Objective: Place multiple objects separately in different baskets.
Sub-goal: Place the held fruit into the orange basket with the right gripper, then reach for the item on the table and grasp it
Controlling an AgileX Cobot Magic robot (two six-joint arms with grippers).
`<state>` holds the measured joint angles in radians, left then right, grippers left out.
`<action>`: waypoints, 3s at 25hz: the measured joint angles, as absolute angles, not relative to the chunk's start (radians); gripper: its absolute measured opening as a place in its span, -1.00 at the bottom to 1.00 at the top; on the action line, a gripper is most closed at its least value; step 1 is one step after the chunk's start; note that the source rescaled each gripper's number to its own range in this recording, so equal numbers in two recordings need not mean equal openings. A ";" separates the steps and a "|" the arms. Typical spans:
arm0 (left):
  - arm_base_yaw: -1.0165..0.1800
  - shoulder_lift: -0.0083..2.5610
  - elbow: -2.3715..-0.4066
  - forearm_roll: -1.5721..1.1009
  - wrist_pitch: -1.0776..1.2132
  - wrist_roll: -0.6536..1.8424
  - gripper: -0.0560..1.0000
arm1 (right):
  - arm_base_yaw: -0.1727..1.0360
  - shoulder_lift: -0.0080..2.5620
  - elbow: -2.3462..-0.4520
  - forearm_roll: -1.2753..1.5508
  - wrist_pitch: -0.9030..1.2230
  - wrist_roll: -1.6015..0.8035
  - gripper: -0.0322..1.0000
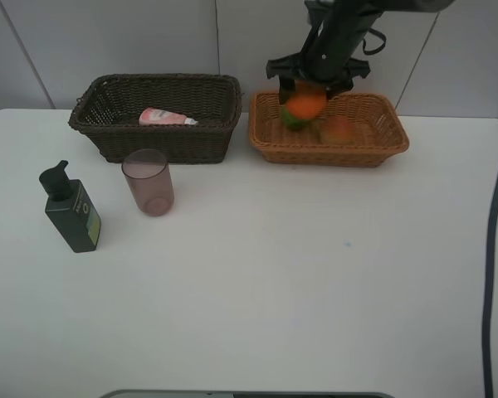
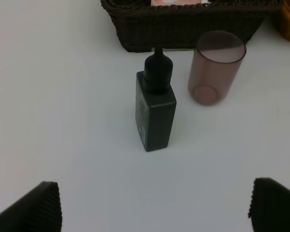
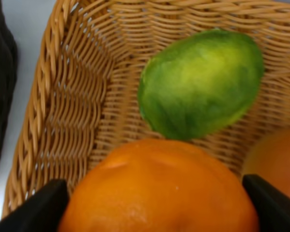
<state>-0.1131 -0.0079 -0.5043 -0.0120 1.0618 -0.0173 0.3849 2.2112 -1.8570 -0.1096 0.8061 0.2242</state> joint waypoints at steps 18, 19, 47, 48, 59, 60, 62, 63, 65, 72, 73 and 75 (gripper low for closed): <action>-0.113 -0.008 -0.504 -0.012 1.062 -0.017 0.98 | 0.385 2.299 -1.857 -0.106 0.725 0.225 0.02; -0.113 -0.008 -0.504 -0.012 1.062 -0.017 0.98 | 0.385 2.299 -1.857 -0.106 0.725 0.225 0.02; -0.113 -0.008 -0.504 -0.012 1.062 -0.017 0.98 | 0.099 1.630 -1.329 -0.097 0.933 0.172 0.99; -0.113 -0.008 -0.504 -0.012 1.062 -0.017 0.98 | 0.082 1.569 -1.293 -0.104 0.935 0.171 0.99; -0.113 -0.008 -0.504 -0.012 1.062 -0.017 0.98 | 0.055 0.971 -1.032 -0.056 1.071 0.099 0.99; -0.113 -0.008 -0.504 -0.012 1.062 -0.017 0.98 | 0.055 0.927 -1.006 -0.052 1.079 0.097 0.99; -0.113 -0.008 -0.504 -0.012 1.062 -0.017 0.98 | 0.055 0.812 -0.953 -0.052 1.089 0.096 0.99; -0.113 -0.008 -0.504 -0.012 1.062 -0.017 0.98 | 0.055 0.749 -0.923 -0.052 1.090 0.096 0.99; -0.113 -0.008 -0.504 -0.012 1.062 -0.017 0.98 | 0.055 0.634 -0.874 -0.052 1.091 0.096 0.99; -0.113 -0.008 -0.504 -0.012 1.062 -0.017 0.98 | 0.055 0.273 -0.752 -0.052 1.099 0.097 0.99; -0.113 -0.008 -0.504 -0.012 1.062 -0.017 0.98 | 0.055 0.229 -0.734 -0.054 1.099 0.097 0.99; -0.113 -0.008 -0.504 -0.012 1.062 -0.017 0.98 | 0.055 0.158 -0.697 -0.063 1.095 0.097 0.99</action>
